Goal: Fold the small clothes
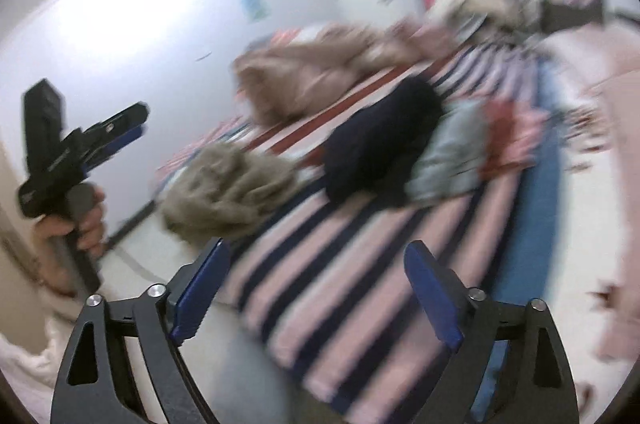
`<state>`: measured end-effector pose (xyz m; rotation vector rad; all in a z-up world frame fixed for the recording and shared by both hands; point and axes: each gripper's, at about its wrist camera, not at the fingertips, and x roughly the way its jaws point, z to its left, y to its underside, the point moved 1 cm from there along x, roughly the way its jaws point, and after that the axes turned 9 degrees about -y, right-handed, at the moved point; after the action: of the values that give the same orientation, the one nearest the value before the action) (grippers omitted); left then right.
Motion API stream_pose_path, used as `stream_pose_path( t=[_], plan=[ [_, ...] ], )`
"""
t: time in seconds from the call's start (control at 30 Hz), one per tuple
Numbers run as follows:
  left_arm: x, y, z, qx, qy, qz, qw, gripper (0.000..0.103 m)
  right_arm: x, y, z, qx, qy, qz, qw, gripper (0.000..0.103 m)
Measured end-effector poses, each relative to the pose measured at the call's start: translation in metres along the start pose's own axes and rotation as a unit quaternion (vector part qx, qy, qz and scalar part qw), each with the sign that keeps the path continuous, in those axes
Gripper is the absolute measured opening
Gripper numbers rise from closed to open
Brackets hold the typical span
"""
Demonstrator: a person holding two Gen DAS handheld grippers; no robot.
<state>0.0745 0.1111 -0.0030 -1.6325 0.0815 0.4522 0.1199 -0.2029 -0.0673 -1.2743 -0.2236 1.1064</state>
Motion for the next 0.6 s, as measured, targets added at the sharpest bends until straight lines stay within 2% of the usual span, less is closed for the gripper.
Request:
stream_pose_path(
  t=[0.03, 0.1, 0.17, 0.23, 0.33, 0.6],
  plan=[
    [-0.004, 0.002, -0.009, 0.003, -0.009, -0.008, 0.9999, 0.102, -0.018, 0.003, 0.002, -0.01, 0.029, -0.025, 0.999, 0.099],
    [-0.011, 0.005, -0.027, 0.011, -0.02, -0.022, 0.9995, 0.102, -0.046, 0.004, 0.006, -0.026, 0.07, -0.054, 0.996, 0.103],
    [-0.014, 0.007, -0.041, 0.018, -0.024, -0.033, 0.999, 0.102, -0.068, 0.005, 0.011, -0.041, 0.112, -0.079, 0.99, 0.103],
    [-0.018, 0.01, -0.053, 0.025, -0.02, -0.041, 0.9986, 0.102, -0.082, 0.004, 0.012, -0.048, 0.131, -0.089, 0.986, 0.103],
    [-0.021, 0.012, -0.061, 0.031, -0.019, -0.043, 0.9984, 0.102, -0.098, 0.002, 0.01, -0.05, 0.152, -0.103, 0.982, 0.103],
    [-0.026, 0.013, -0.07, 0.041, -0.01, -0.047, 0.998, 0.102, -0.112, 0.001, 0.009, -0.055, 0.169, -0.118, 0.977, 0.103]
  ],
)
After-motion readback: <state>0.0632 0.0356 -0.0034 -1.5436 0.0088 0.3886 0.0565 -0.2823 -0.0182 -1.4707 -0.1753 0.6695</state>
